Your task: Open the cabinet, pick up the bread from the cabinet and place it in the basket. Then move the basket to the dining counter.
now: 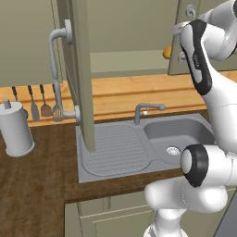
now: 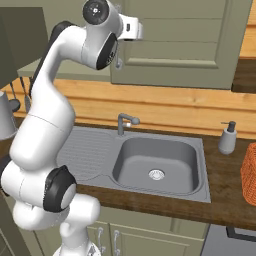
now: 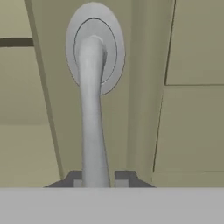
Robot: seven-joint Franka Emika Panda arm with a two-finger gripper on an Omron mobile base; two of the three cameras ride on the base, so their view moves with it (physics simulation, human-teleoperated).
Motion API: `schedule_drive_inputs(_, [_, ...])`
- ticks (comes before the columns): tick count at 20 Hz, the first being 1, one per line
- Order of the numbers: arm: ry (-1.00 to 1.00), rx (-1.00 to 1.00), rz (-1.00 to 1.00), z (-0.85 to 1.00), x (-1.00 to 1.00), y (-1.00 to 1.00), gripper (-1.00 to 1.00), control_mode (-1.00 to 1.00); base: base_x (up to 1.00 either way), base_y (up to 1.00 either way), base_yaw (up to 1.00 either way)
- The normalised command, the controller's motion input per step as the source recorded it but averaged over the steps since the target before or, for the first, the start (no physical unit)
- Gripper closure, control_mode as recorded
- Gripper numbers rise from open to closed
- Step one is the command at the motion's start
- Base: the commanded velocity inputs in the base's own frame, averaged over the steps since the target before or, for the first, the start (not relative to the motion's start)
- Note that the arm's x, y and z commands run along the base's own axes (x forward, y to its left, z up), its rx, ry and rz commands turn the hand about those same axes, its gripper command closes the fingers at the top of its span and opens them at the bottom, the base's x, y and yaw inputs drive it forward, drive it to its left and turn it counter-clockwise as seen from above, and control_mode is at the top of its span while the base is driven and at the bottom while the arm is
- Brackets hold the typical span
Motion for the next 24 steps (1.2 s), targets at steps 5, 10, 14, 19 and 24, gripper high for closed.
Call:
schedule_drive_inputs(5, [0.02, -0.11, 0.0, -0.22, -0.99, -0.91, 1.0, -1.0, 0.0, 0.0, 0.0])
schedule_drive_inputs(10, [0.0, 0.0, 0.0, -0.06, -1.0, -1.0, 1.0, -1.0, 0.0, 0.0, 0.0])
schedule_drive_inputs(14, [0.0, 0.01, 0.0, -0.28, -1.0, -1.0, 1.0, -1.0, 0.0, 0.0, 0.0])
schedule_drive_inputs(19, [0.0, 0.08, 0.0, -0.32, -1.0, -1.0, 1.0, -1.0, 0.0, 0.0, 0.0])
schedule_drive_inputs(24, [0.0, 0.01, -0.01, -0.17, -0.68, -0.53, 1.0, -1.0, 0.0, 0.0, 0.0])
